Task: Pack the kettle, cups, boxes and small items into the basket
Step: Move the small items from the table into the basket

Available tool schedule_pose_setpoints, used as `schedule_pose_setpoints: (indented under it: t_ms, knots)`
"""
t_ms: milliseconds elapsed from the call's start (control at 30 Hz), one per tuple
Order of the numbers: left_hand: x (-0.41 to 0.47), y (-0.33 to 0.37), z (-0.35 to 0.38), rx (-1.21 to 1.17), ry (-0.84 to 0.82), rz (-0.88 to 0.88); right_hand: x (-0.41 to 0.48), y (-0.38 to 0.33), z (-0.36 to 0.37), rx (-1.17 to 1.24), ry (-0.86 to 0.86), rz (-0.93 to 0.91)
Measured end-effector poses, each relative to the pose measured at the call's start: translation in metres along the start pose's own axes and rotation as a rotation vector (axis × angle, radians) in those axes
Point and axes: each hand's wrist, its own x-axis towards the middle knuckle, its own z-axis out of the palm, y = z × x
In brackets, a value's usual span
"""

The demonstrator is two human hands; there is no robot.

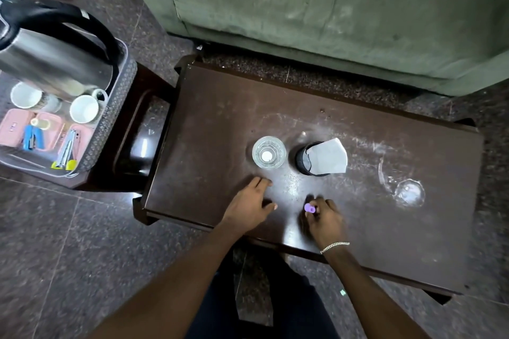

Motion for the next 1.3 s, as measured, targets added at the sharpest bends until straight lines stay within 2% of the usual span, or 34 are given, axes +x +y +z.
schedule_pose_setpoints:
  t_ms: [300,667,800,1167,1300]
  knots:
    - [-0.006,0.017,0.02,-0.064,-0.019,0.16,-0.002,-0.036,-0.02,0.267,-0.093,-0.118]
    - [-0.038,-0.016,-0.036,-0.272,0.29,0.14,-0.007,-0.119,-0.017,0.377,-0.097,-0.278]
    - [-0.058,-0.037,-0.077,-0.305,0.406,0.08,-0.009,-0.172,-0.004,0.372,-0.111,-0.367]
    - [-0.112,-0.127,-0.224,-0.151,0.817,-0.072,-0.016,-0.378,0.034,0.409,-0.217,-0.775]
    - [-0.125,-0.162,-0.264,-0.126,0.898,-0.161,-0.017,-0.442,0.056,0.369,-0.253,-0.856]
